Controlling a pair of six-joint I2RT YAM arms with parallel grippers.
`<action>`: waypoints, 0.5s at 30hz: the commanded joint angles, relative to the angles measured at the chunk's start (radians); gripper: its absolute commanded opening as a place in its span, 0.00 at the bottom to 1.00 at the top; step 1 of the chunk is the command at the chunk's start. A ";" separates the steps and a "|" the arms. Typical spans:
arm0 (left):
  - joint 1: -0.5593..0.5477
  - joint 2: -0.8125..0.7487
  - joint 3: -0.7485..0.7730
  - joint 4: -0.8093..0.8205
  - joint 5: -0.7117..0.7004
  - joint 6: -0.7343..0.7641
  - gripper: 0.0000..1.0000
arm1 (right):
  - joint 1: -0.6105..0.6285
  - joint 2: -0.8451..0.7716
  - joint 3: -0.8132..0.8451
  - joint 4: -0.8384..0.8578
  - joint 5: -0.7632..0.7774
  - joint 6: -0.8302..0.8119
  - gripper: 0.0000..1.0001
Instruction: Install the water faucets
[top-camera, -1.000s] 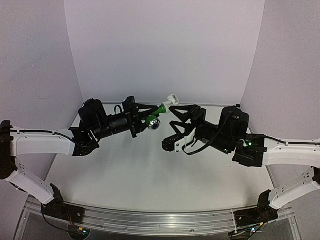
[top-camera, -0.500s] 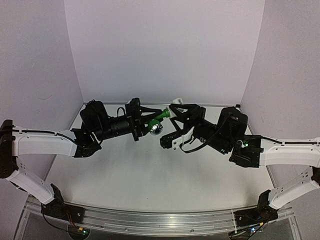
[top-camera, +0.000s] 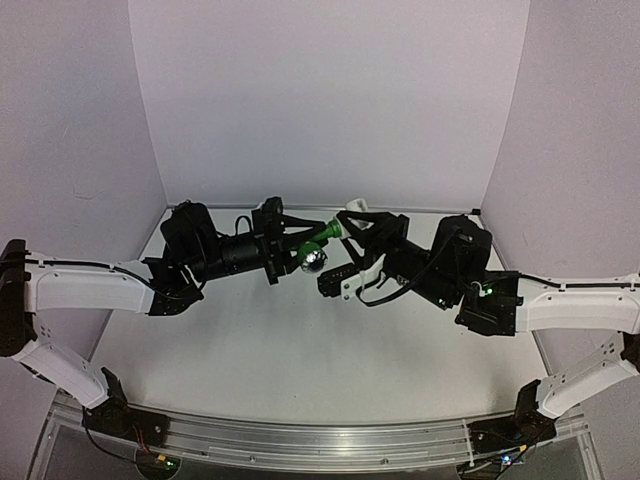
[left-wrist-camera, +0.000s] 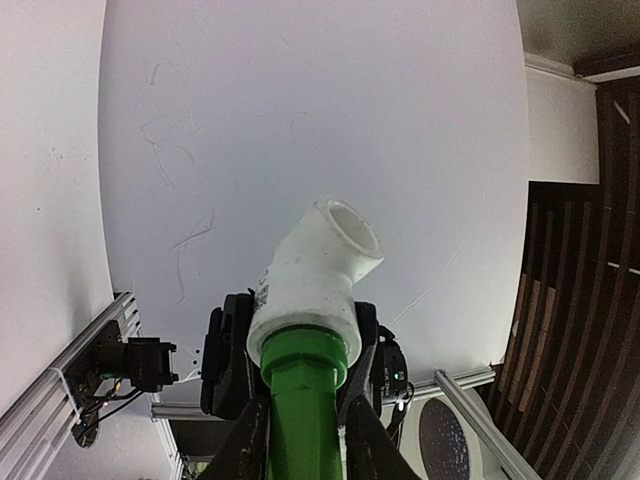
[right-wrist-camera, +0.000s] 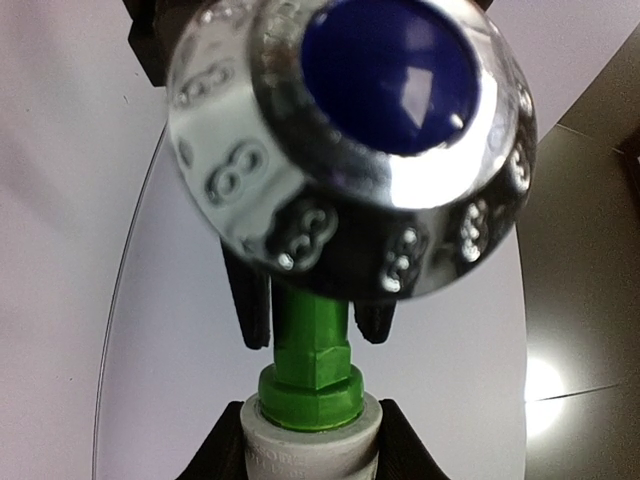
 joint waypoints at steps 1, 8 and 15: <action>-0.012 -0.002 0.054 0.102 0.030 0.027 0.07 | 0.003 0.001 0.030 0.041 0.028 0.027 0.09; -0.012 -0.019 0.026 0.096 -0.023 0.056 0.40 | 0.003 -0.005 0.055 0.037 0.041 0.129 0.00; 0.007 -0.168 -0.008 -0.142 -0.235 0.285 0.99 | 0.003 -0.013 0.143 -0.155 0.091 0.430 0.00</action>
